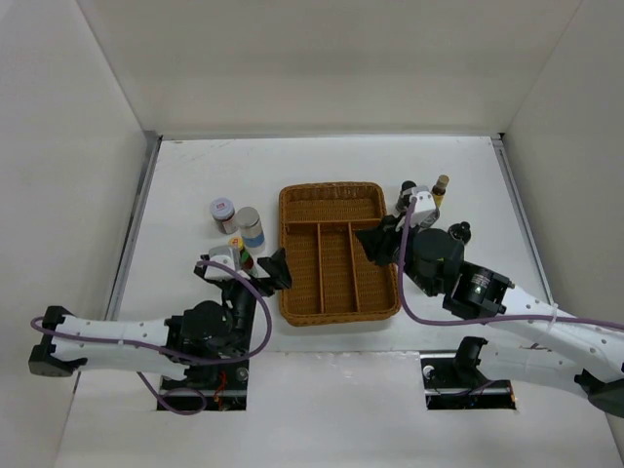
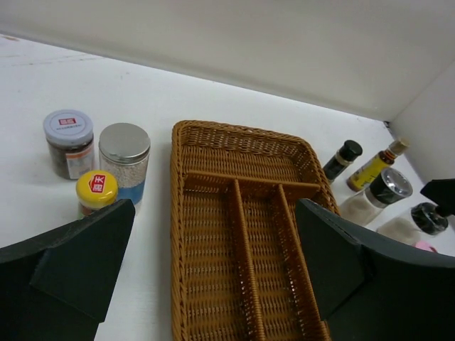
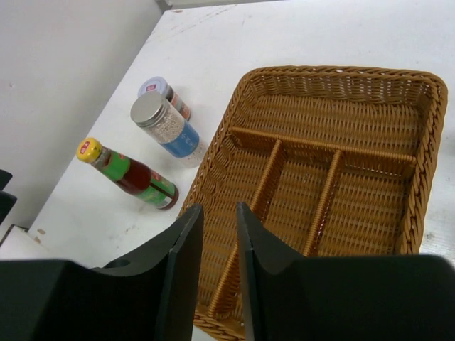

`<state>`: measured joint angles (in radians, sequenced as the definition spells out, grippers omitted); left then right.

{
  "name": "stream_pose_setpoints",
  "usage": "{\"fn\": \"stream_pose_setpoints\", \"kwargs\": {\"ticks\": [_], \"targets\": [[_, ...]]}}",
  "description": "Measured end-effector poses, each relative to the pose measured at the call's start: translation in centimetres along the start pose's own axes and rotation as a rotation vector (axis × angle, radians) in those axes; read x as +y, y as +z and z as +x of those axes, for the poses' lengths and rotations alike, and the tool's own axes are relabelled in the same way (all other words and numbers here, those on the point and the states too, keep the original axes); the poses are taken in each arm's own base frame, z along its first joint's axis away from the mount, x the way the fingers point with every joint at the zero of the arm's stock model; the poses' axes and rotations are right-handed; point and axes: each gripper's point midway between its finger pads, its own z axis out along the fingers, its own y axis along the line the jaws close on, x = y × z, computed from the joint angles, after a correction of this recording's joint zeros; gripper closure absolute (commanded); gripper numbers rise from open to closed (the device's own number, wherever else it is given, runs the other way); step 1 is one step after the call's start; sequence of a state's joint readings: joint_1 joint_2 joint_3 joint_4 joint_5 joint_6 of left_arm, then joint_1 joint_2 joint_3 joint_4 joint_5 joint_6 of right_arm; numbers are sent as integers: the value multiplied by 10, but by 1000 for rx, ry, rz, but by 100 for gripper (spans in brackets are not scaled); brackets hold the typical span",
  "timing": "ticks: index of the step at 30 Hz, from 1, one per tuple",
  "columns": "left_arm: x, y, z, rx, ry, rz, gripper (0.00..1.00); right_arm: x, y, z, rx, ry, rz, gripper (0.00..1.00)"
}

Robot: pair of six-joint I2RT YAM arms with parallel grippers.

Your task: Organize the condiment bottles

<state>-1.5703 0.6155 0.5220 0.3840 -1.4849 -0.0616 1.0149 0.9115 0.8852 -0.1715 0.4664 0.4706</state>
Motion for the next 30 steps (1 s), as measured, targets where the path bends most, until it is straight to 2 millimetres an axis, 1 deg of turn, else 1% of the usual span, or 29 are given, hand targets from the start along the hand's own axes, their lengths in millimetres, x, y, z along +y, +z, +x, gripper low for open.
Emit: {"fn": "stream_pose_setpoints", "kwargs": {"ticks": [2,3,4,7,11,12,14,15,16,19,20,22,23,24,25,26,28,30], "targets": [[3,1,-2,-3,0,-8,0,1,0,1,4,-3,-5,88],[5,2,-4,-7,-4,-15,0,2,1,2,8,-6,-10,91],[9,4,-7,-13,-8,-31,0,4,2,3,13,-6,-17,93],[30,12,-18,-45,-18,-111,0,11,8,10,32,-10,-46,94],[50,11,-36,-63,-53,-132,0,28,20,20,56,-35,-113,92],[56,9,-41,-67,-69,-133,0,35,24,24,65,-49,-139,90],[66,7,-49,-74,-104,-135,0,48,31,29,86,-72,-190,81],[70,6,-51,-78,-119,-138,0,57,36,30,96,-85,-223,75],[75,5,-51,-81,-129,-143,0,66,39,29,102,-96,-252,66],[88,5,-42,-91,-121,-169,0,92,51,25,101,-140,-341,43],[92,6,-39,-95,-110,-182,5,99,55,24,98,-154,-363,39],[100,6,-37,-107,-110,-210,40,113,65,22,93,-187,-404,36],[105,6,-38,-115,-120,-224,64,121,71,21,93,-199,-423,35],[110,6,-40,-126,-137,-239,78,129,78,21,95,-210,-440,34],[117,5,-43,-139,-151,-262,84,135,85,22,97,-219,-450,33],[125,5,-48,-157,-164,-291,87,140,92,25,103,-227,-459,32],[142,3,-56,-199,-190,-366,89,147,105,31,113,-246,-475,32],[155,1,-62,-234,-200,-433,88,153,117,43,129,-257,-489,30]]}}
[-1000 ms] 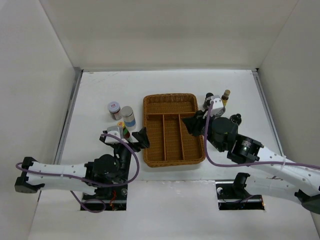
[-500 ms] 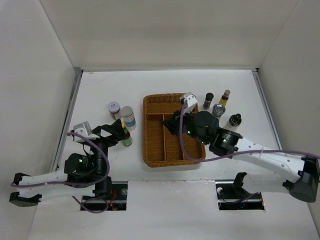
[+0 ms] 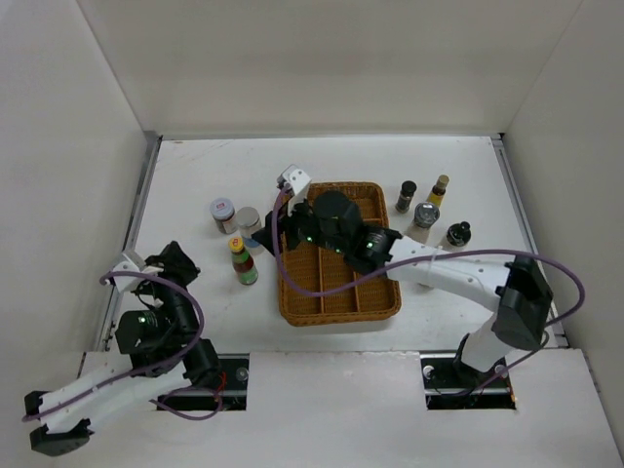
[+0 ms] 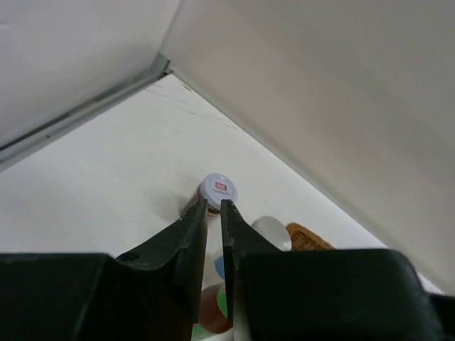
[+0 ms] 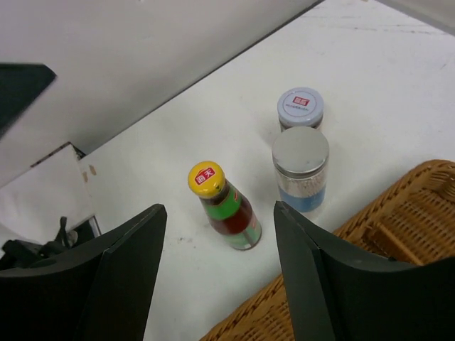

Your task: Organize the condiment bottles

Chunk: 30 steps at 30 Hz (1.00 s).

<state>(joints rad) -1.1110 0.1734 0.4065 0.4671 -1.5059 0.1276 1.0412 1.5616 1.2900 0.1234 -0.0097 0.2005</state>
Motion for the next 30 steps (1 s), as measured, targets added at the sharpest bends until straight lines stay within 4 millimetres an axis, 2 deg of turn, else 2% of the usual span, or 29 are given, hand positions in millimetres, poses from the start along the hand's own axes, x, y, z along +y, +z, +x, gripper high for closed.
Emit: {"fn": "stream_pose_setpoints", "kwargs": {"ticks": [3,6,11,16,22,27,30], "targets": [[9,5,-7,-43,3,-72,77,0,22,19,36,-10,-18,27],[7,9,-9,-64,29,-111,69,-3,39,39,78,-20,-24,27],[-8,13,-4,-69,74,-91,67,-4,57,61,123,-48,-38,23],[-22,15,-5,-75,76,-48,60,4,67,64,128,-67,-71,23],[-45,18,-16,-89,71,8,57,12,74,69,129,-71,-103,24],[-53,21,-24,-104,70,25,57,19,77,75,135,-73,-119,28],[-60,22,-24,-102,87,37,56,23,85,80,131,-75,-127,35]]}}
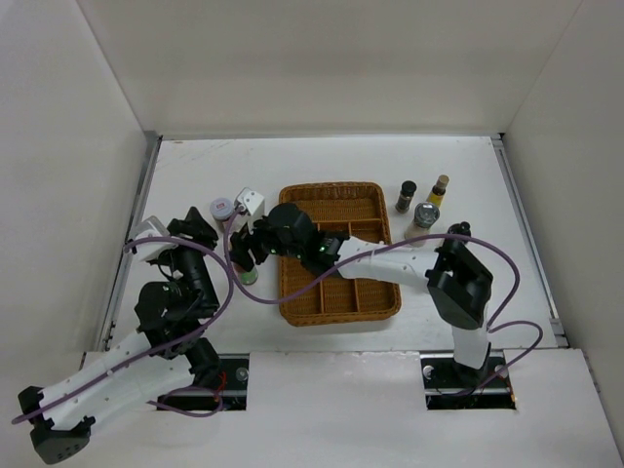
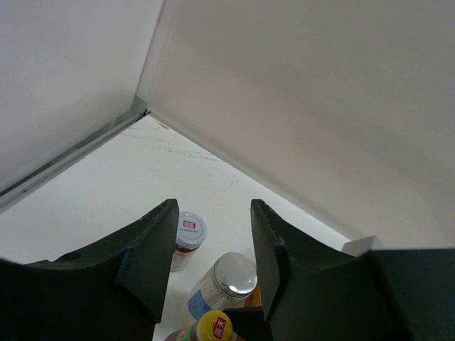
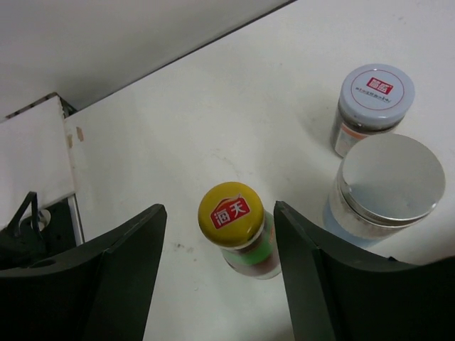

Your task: Organize the condiment bottles

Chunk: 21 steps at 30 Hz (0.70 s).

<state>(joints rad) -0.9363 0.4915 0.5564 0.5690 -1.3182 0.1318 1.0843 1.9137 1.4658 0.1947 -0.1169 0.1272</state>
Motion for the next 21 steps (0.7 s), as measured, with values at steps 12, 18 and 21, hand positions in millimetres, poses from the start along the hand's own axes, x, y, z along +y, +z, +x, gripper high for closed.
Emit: {"fn": "stream_pose_setpoints", "kwargs": {"ticks": [12,18,21], "targets": [[-3,-4,-4,5,-29,41,48,-4,11,4,-45,-3,35,76],[-3,-4,-5,6,-38,44,42,-4,-8,6,-86,21,57,79],[-7,-5,-3,12,-38,54,41,-4,-33,4,-84,48,67,79]]}}
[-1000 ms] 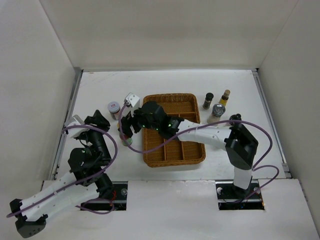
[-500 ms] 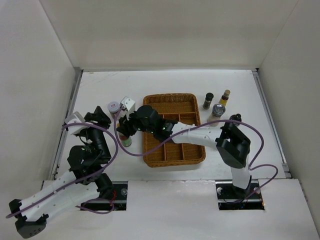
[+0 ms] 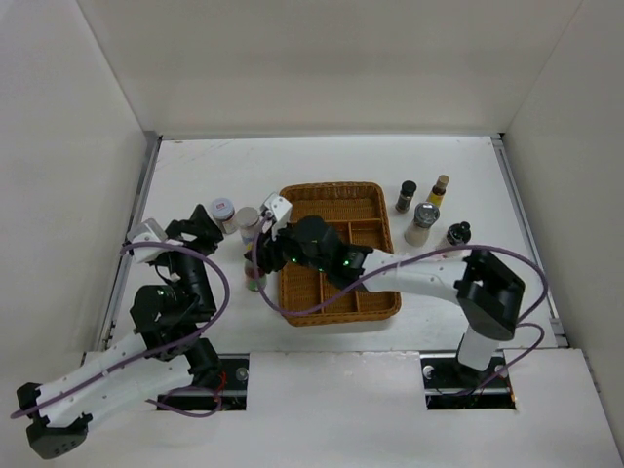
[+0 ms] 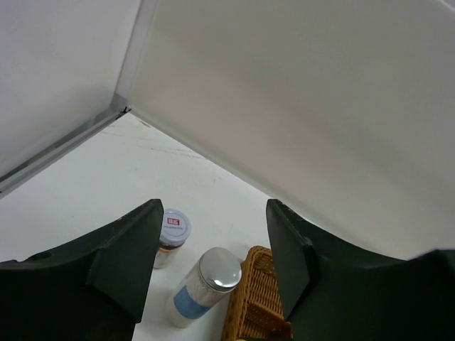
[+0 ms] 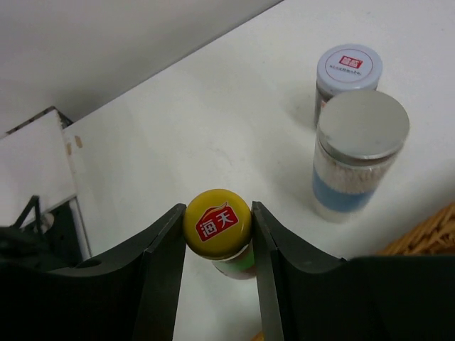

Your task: Organize the condiment bottles

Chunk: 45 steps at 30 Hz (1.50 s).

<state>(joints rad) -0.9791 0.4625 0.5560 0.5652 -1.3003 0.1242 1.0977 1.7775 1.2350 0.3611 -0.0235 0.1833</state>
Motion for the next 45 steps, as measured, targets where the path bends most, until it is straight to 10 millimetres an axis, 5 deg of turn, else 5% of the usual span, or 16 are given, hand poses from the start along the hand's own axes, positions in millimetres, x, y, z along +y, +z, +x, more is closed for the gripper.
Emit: {"fn": "stream_pose_setpoints", "kwargs": {"ticks": [3,6,11,18,24,27,32,39,45], "targets": [[-21,-1,2,20,15,47,39,-2,-30,-21,-32,42,1,79],[-47,4,0,19,39,96,37,-14,-56,-66,-126,108,3,79],[-73,16,0,3,79,131,35,-72,-90,-132,-298,151,101,79],[-121,18,23,68,96,258,32,-170,-82,-135,-302,172,293,79],[-105,57,52,189,119,227,34,-227,-50,-100,-198,178,396,79],[-80,72,63,258,87,179,29,-241,-37,-82,-144,159,428,79],[-39,50,89,331,47,145,24,-253,-27,-62,-87,123,463,79],[5,26,149,454,108,88,17,-252,-19,-54,-62,28,507,74],[15,22,168,493,135,66,16,-231,-9,-53,-59,-13,490,76]]}}
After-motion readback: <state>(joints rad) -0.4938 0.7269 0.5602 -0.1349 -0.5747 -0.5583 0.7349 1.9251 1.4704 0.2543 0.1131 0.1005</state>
